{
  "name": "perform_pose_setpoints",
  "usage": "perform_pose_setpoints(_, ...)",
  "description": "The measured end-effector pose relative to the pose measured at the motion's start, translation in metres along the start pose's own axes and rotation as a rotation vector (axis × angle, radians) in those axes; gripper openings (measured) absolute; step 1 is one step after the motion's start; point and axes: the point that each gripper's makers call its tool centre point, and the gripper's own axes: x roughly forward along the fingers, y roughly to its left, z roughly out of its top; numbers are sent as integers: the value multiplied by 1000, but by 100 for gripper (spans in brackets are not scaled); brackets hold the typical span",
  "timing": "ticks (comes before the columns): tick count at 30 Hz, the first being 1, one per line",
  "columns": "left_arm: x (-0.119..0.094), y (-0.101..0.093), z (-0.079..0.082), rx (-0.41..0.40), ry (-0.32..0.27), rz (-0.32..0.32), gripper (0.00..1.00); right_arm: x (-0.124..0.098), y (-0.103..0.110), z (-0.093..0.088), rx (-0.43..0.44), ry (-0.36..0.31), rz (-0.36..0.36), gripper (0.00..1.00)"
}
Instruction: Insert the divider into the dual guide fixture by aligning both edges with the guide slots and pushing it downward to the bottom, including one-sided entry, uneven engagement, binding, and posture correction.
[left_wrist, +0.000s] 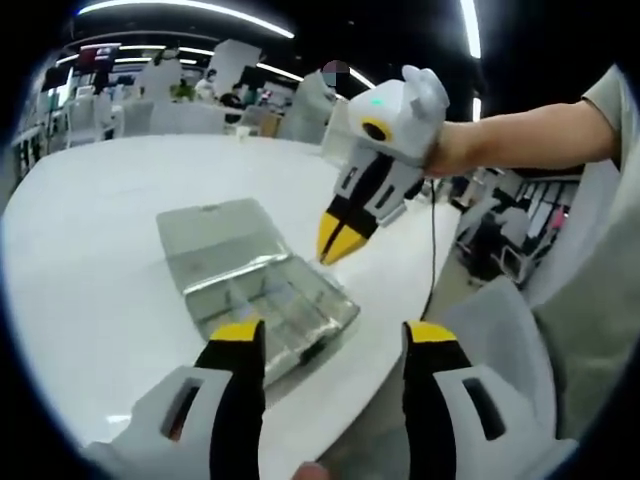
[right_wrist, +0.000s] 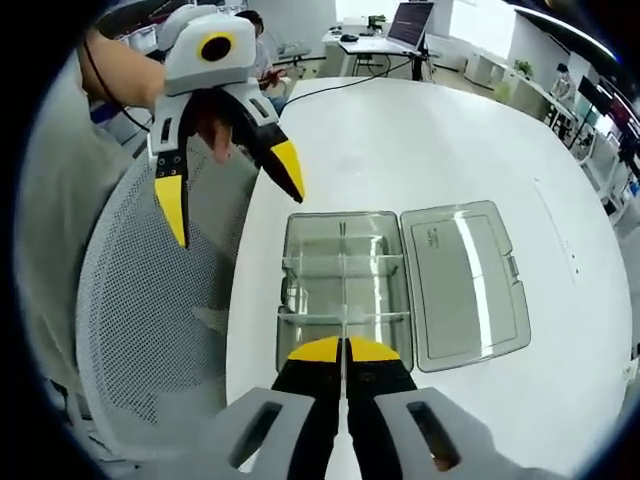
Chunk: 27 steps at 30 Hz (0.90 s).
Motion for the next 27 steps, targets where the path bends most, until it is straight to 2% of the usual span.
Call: perform_pose_setpoints(27,-1,-1,-1,-4,-4,2,53,-3,3,1,6,-23,-10,0)
